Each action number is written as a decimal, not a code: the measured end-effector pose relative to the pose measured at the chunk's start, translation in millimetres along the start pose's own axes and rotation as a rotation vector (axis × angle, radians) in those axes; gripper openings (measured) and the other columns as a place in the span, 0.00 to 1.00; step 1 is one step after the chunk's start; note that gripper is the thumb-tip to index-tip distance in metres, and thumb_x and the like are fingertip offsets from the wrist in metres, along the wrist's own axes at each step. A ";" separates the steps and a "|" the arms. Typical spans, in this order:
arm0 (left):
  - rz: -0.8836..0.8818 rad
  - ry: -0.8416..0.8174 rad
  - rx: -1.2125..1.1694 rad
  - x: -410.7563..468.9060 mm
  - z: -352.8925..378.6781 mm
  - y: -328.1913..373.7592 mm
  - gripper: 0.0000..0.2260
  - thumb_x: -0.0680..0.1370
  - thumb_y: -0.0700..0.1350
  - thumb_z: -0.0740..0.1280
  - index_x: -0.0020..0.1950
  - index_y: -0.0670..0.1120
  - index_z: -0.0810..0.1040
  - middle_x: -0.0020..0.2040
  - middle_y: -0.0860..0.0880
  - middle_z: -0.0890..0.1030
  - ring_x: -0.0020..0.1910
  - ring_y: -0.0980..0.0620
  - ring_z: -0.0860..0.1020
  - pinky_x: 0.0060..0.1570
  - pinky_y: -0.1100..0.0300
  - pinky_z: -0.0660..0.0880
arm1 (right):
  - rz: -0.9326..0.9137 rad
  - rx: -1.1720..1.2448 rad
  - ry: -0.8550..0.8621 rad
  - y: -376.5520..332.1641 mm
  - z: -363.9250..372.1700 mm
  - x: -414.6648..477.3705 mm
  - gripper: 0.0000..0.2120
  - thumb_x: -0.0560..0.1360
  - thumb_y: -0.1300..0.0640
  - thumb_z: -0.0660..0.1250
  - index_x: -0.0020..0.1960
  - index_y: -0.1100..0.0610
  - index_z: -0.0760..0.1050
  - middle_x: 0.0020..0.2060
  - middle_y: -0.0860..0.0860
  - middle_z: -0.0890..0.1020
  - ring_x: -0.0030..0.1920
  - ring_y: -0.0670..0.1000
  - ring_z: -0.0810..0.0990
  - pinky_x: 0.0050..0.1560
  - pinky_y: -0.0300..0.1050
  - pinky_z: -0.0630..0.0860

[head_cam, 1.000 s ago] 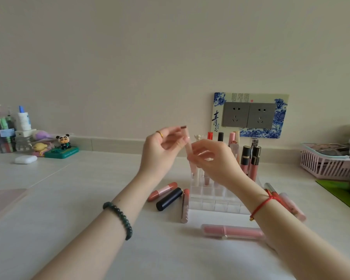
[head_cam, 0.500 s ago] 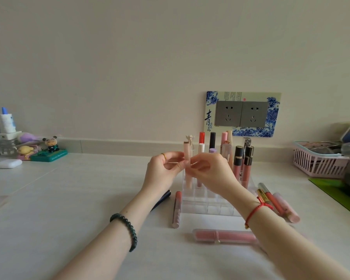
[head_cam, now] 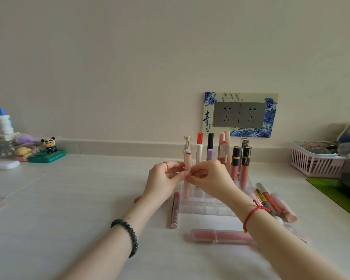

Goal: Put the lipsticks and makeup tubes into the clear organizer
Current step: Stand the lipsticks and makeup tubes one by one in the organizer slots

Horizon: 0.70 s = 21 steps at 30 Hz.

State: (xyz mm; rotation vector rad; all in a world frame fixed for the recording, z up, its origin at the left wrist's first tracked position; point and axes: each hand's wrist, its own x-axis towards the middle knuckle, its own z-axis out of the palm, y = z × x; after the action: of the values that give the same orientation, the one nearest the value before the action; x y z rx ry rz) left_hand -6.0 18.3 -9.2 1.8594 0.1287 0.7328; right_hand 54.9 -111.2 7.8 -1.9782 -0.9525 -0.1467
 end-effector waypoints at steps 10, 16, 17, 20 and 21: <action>-0.003 0.005 0.008 -0.4 -0.3 0.9 0.09 0.70 0.41 0.72 0.50 0.44 0.81 0.44 0.48 0.84 0.43 0.56 0.82 0.43 0.73 0.75 | -0.008 -0.034 0.000 -0.2 -0.7 -0.2 0.09 0.70 0.57 0.71 0.49 0.57 0.82 0.38 0.51 0.84 0.35 0.42 0.79 0.39 0.29 0.75; -0.010 -0.004 0.001 -2.7 -1.5 3.9 0.08 0.71 0.39 0.72 0.48 0.44 0.80 0.40 0.53 0.82 0.36 0.64 0.80 0.38 0.77 0.72 | -0.009 -0.038 -0.007 -0.8 -2.5 -0.8 0.08 0.69 0.57 0.72 0.49 0.57 0.82 0.39 0.51 0.84 0.33 0.38 0.77 0.37 0.26 0.75; -0.007 -0.008 -0.002 -3.1 -1.9 4.4 0.07 0.71 0.39 0.72 0.47 0.45 0.80 0.39 0.54 0.82 0.35 0.66 0.80 0.36 0.77 0.72 | -0.009 -0.037 -0.008 -1.1 -2.9 -0.6 0.09 0.69 0.57 0.72 0.48 0.57 0.82 0.39 0.51 0.84 0.33 0.38 0.77 0.37 0.26 0.75; -0.006 -0.015 -0.013 -3.6 -2.9 5.7 0.07 0.71 0.39 0.72 0.45 0.49 0.78 0.39 0.55 0.81 0.34 0.67 0.79 0.35 0.77 0.71 | -0.001 -0.043 -0.010 -2.5 -4.7 -0.9 0.10 0.69 0.57 0.72 0.50 0.58 0.82 0.40 0.52 0.84 0.33 0.38 0.77 0.39 0.28 0.76; -0.009 -0.017 -0.013 -3.6 -3.2 5.5 0.07 0.70 0.40 0.72 0.45 0.49 0.79 0.39 0.55 0.82 0.34 0.66 0.80 0.35 0.77 0.71 | 0.007 -0.044 -0.007 -2.5 -5.7 -0.7 0.12 0.69 0.57 0.72 0.51 0.58 0.81 0.42 0.53 0.84 0.34 0.38 0.77 0.40 0.29 0.76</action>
State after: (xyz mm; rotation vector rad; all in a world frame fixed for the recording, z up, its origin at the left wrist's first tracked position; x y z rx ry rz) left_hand -12.0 17.1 -5.1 1.8513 0.1212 0.7103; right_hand 54.2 -115.3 12.5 -2.0230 -0.9536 -0.1581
